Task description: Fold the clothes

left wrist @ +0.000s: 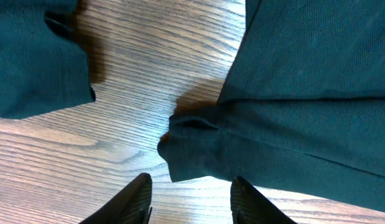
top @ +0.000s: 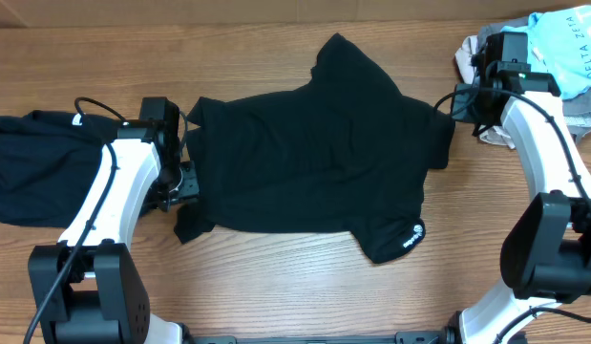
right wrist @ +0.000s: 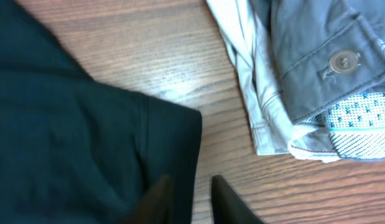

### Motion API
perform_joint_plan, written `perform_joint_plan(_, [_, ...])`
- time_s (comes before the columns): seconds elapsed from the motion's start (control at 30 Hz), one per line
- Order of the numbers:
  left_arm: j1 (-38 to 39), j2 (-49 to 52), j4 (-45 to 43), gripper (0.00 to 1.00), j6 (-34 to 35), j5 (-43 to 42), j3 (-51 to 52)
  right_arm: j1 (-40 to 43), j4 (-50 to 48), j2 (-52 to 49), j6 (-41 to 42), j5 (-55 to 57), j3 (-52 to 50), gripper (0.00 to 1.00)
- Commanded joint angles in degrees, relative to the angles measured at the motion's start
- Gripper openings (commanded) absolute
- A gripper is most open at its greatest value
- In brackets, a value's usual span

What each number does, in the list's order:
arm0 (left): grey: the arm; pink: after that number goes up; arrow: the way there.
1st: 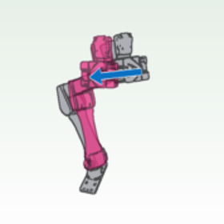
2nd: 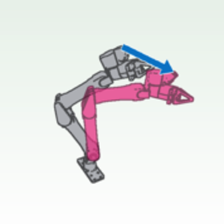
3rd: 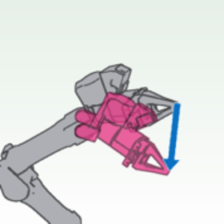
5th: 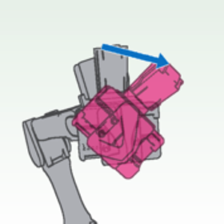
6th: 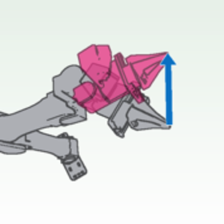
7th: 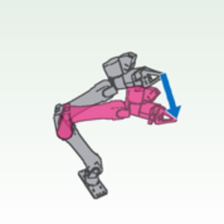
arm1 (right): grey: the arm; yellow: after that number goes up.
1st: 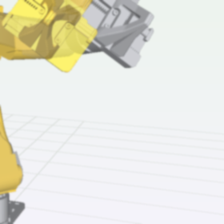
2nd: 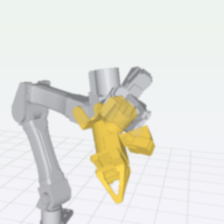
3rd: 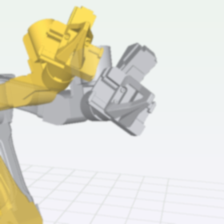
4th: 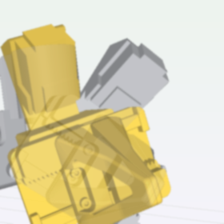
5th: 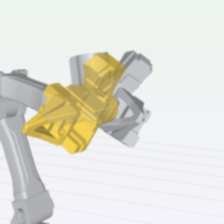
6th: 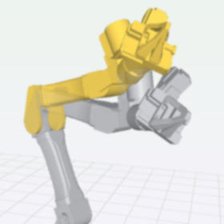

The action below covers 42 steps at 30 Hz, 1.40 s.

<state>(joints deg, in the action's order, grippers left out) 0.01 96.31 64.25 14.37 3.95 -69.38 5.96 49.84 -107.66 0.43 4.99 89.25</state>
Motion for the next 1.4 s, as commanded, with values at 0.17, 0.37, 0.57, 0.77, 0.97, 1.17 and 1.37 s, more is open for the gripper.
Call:
perform_joint_plan(0.17, [-0.07, -1.55, 1.57, 0.47, -3.72, -2.73, -2.51, 0.24, 7.52, 0.28, 3.45, -8.76, 11.08, 0.74])
perform_joint_plan(0.37, [0.33, -3.72, 11.04, 0.45, -3.72, -3.98, -13.09, 0.24, 23.32, 0.31, 6.23, -18.71, 23.85, 0.78])
perform_joint_plan(0.57, [1.27, -10.29, 17.31, 0.47, -3.17, -6.14, -17.00, 0.24, 36.96, 3.69, 6.23, -19.34, 32.02, 0.77])
perform_joint_plan(0.77, [1.27, -20.22, 19.98, 0.42, 4.00, -8.55, -16.98, 0.24, 44.81, 12.33, 7.13, -20.00, 31.89, 0.74])
perform_joint_plan(0.97, [1.57, -31.04, 20.61, 0.49, 11.04, -7.32, -15.91, 0.13, 47.19, 18.32, 6.60, -19.78, 27.91, 0.76])
perform_joint_plan(1.17, [1.55, -35.50, 19.74, 0.53, 20.72, -6.34, -5.35, 0.13, 41.09, 21.59, 6.97, -21.29, 11.67, 0.77])
perform_joint_plan(1.37, [1.53, -33.97, 10.29, 0.57, 21.44, -6.27, 5.68, 0.13, 32.68, 21.79, 6.86, -27.06, -3.82, 0.77])
